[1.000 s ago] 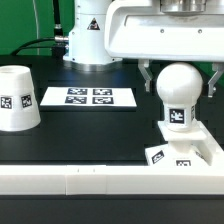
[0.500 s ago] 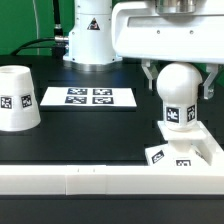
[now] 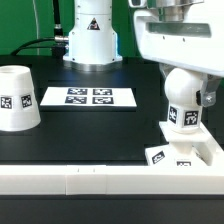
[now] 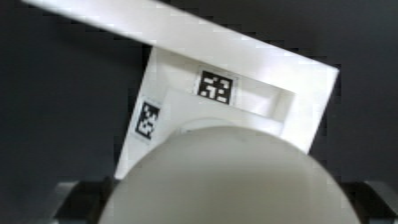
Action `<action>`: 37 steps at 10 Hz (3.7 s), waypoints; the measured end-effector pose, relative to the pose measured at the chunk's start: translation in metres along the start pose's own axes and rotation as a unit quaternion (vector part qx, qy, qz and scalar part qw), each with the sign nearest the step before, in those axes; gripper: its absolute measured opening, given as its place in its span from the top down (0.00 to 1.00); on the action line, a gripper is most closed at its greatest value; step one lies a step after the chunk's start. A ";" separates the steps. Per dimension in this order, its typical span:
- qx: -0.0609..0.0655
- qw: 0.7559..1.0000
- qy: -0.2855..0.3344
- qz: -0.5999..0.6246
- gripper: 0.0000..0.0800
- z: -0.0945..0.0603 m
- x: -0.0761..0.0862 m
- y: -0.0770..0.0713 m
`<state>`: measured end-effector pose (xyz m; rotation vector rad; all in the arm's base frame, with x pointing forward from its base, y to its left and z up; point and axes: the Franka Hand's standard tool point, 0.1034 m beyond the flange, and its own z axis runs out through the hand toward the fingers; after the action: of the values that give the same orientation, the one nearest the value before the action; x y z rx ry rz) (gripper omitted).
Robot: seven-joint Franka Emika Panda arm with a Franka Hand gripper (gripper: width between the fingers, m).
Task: Assemble lamp
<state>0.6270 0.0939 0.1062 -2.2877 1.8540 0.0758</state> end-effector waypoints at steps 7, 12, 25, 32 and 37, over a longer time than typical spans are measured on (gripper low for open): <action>-0.028 0.999 -0.020 -0.037 0.13 -0.003 -0.008 0.005; -0.025 0.965 -0.024 -0.259 0.13 -0.005 -0.006 0.004; -0.042 0.661 -0.004 -0.749 0.13 -0.010 0.005 -0.001; -0.062 0.389 -0.002 -0.919 0.13 -0.010 0.002 -0.004; -0.088 0.169 -0.012 -0.982 0.13 -0.009 0.002 -0.007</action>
Offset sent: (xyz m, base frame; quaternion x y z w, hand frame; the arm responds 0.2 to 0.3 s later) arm 0.0000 0.0000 0.0000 0.0000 0.0000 0.0000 1.0000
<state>0.6338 0.0912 0.1155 -2.3970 -2.0856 -0.0860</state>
